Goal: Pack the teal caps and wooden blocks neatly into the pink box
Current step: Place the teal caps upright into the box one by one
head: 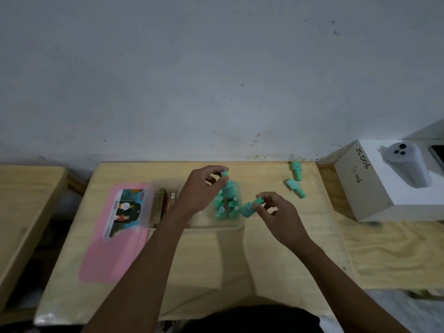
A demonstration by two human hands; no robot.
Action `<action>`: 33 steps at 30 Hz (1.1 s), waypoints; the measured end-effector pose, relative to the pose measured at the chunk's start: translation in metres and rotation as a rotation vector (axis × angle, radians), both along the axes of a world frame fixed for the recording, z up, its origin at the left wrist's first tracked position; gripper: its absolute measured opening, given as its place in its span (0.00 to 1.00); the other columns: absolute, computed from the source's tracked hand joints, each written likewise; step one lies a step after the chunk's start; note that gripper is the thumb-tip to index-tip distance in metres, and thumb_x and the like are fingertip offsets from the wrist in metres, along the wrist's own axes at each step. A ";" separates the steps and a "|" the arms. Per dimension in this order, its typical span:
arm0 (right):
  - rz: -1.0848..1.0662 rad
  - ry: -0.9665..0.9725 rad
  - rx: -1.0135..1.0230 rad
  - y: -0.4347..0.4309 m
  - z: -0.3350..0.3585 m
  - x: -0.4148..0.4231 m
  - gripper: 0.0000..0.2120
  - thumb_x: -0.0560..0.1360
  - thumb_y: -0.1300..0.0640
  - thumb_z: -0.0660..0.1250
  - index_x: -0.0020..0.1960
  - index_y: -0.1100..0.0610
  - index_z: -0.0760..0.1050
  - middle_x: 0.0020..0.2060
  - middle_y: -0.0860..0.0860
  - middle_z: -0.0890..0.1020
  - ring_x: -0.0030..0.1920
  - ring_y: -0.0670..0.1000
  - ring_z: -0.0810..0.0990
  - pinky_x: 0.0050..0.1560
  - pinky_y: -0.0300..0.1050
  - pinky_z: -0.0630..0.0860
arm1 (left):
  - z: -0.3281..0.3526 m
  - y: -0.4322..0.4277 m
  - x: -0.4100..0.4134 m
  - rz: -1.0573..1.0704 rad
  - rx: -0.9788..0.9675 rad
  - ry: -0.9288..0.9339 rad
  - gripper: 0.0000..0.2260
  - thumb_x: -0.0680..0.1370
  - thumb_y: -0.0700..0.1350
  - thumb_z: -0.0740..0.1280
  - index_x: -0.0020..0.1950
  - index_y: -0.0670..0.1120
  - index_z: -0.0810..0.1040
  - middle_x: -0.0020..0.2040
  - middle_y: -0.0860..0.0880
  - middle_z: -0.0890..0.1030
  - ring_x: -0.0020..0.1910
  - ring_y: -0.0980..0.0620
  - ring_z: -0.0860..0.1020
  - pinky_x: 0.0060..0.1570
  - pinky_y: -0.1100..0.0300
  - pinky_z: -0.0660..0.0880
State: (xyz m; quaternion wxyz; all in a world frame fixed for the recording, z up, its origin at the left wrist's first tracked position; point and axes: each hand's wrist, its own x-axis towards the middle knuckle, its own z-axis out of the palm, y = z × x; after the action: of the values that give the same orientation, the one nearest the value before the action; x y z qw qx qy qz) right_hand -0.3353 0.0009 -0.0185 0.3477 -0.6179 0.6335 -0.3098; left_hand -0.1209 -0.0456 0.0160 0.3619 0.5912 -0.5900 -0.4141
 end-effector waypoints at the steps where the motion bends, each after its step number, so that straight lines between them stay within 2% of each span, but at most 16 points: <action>1: 0.032 0.075 -0.001 0.001 -0.001 0.007 0.09 0.74 0.51 0.71 0.55 0.48 0.78 0.41 0.36 0.78 0.40 0.39 0.77 0.39 0.36 0.74 | -0.001 0.005 0.006 0.000 -0.002 -0.024 0.09 0.76 0.46 0.68 0.56 0.53 0.81 0.44 0.61 0.79 0.37 0.56 0.74 0.33 0.73 0.70; 4: 0.147 0.335 0.030 0.001 0.000 0.024 0.10 0.76 0.47 0.67 0.58 0.44 0.76 0.39 0.35 0.75 0.41 0.42 0.75 0.41 0.42 0.71 | -0.007 0.018 0.019 0.004 -0.004 -0.082 0.09 0.75 0.47 0.69 0.55 0.55 0.81 0.45 0.53 0.81 0.36 0.55 0.74 0.36 0.69 0.71; 7: 0.262 0.570 -0.001 0.000 -0.005 0.034 0.12 0.78 0.48 0.63 0.61 0.46 0.76 0.50 0.43 0.81 0.52 0.48 0.77 0.48 0.45 0.74 | -0.015 0.026 0.025 0.013 0.002 -0.102 0.09 0.74 0.47 0.70 0.54 0.55 0.81 0.44 0.42 0.82 0.34 0.54 0.72 0.35 0.63 0.71; 9: 0.335 0.698 -0.024 -0.001 -0.011 0.040 0.12 0.79 0.49 0.61 0.59 0.48 0.78 0.53 0.47 0.81 0.55 0.50 0.75 0.50 0.47 0.73 | -0.020 0.031 0.026 -0.008 0.011 -0.148 0.10 0.74 0.46 0.70 0.55 0.52 0.82 0.39 0.44 0.81 0.31 0.54 0.69 0.31 0.65 0.67; 11: 0.362 0.771 -0.036 -0.003 -0.018 0.046 0.12 0.79 0.50 0.60 0.59 0.49 0.78 0.54 0.48 0.79 0.57 0.51 0.74 0.51 0.48 0.72 | -0.021 0.036 0.026 -0.044 0.005 -0.197 0.11 0.74 0.44 0.69 0.56 0.50 0.82 0.30 0.52 0.76 0.29 0.54 0.67 0.31 0.63 0.66; 13: 0.346 0.801 -0.038 -0.004 -0.021 0.050 0.13 0.79 0.51 0.61 0.61 0.49 0.78 0.55 0.49 0.78 0.58 0.51 0.72 0.52 0.48 0.72 | -0.024 0.040 0.026 -0.081 0.010 -0.233 0.11 0.75 0.43 0.69 0.57 0.49 0.82 0.29 0.59 0.72 0.29 0.55 0.68 0.35 0.62 0.68; 15: 0.331 0.816 -0.012 -0.007 -0.022 0.053 0.13 0.79 0.52 0.61 0.62 0.49 0.78 0.55 0.49 0.76 0.59 0.52 0.72 0.52 0.48 0.71 | -0.028 0.042 0.024 -0.131 0.035 -0.294 0.11 0.75 0.44 0.68 0.57 0.48 0.82 0.32 0.62 0.73 0.30 0.58 0.68 0.34 0.67 0.67; 18: 0.309 0.840 0.038 -0.010 -0.021 0.057 0.13 0.80 0.53 0.60 0.61 0.47 0.79 0.55 0.50 0.76 0.59 0.53 0.72 0.52 0.48 0.71 | -0.036 0.044 0.022 -0.200 0.068 -0.362 0.11 0.76 0.45 0.68 0.57 0.49 0.81 0.48 0.53 0.82 0.33 0.62 0.71 0.35 0.72 0.63; 20: 0.289 0.845 0.051 -0.012 -0.021 0.059 0.13 0.79 0.54 0.60 0.60 0.46 0.79 0.54 0.51 0.76 0.58 0.53 0.72 0.52 0.48 0.71 | -0.042 0.044 0.019 -0.216 0.089 -0.372 0.11 0.76 0.44 0.68 0.58 0.49 0.81 0.55 0.51 0.81 0.40 0.56 0.76 0.41 0.68 0.66; 21: 0.284 0.847 0.059 -0.013 -0.020 0.060 0.13 0.79 0.54 0.61 0.60 0.45 0.79 0.54 0.51 0.76 0.58 0.53 0.72 0.52 0.48 0.71 | -0.046 0.043 0.019 -0.220 0.096 -0.379 0.11 0.76 0.45 0.68 0.58 0.50 0.81 0.56 0.51 0.81 0.41 0.55 0.75 0.43 0.66 0.67; 22: 0.285 0.848 0.067 -0.014 -0.020 0.060 0.13 0.79 0.54 0.61 0.60 0.45 0.79 0.55 0.51 0.76 0.58 0.53 0.72 0.52 0.48 0.71 | -0.050 0.043 0.018 -0.221 0.098 -0.387 0.11 0.76 0.45 0.68 0.58 0.50 0.81 0.55 0.51 0.81 0.39 0.58 0.73 0.44 0.65 0.66; 24: 0.283 0.839 0.076 -0.015 -0.020 0.059 0.13 0.79 0.54 0.61 0.60 0.46 0.79 0.54 0.51 0.76 0.58 0.53 0.73 0.51 0.48 0.71 | -0.057 0.043 0.016 -0.223 0.110 -0.394 0.11 0.75 0.45 0.68 0.58 0.51 0.81 0.52 0.52 0.80 0.34 0.62 0.70 0.42 0.64 0.66; 26: 0.279 0.805 0.083 -0.015 -0.020 0.057 0.13 0.78 0.53 0.63 0.60 0.46 0.79 0.54 0.51 0.76 0.57 0.52 0.73 0.50 0.47 0.72 | -0.063 0.043 0.014 -0.229 0.130 -0.399 0.11 0.75 0.45 0.68 0.57 0.50 0.81 0.51 0.51 0.79 0.33 0.61 0.69 0.41 0.63 0.67; 33: 0.261 0.661 0.134 -0.014 -0.021 0.051 0.12 0.77 0.50 0.66 0.60 0.45 0.79 0.54 0.49 0.75 0.58 0.50 0.73 0.47 0.45 0.71 | -0.067 0.040 0.003 -0.264 0.121 -0.508 0.11 0.77 0.47 0.66 0.59 0.50 0.81 0.51 0.49 0.80 0.44 0.50 0.76 0.41 0.61 0.69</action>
State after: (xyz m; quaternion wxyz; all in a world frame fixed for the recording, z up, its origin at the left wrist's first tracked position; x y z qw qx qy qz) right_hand -0.2848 -0.0134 -0.0397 0.2005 -0.7363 0.6463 -0.0042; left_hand -0.1184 -0.0053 -0.0506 0.1097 0.6147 -0.7076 -0.3308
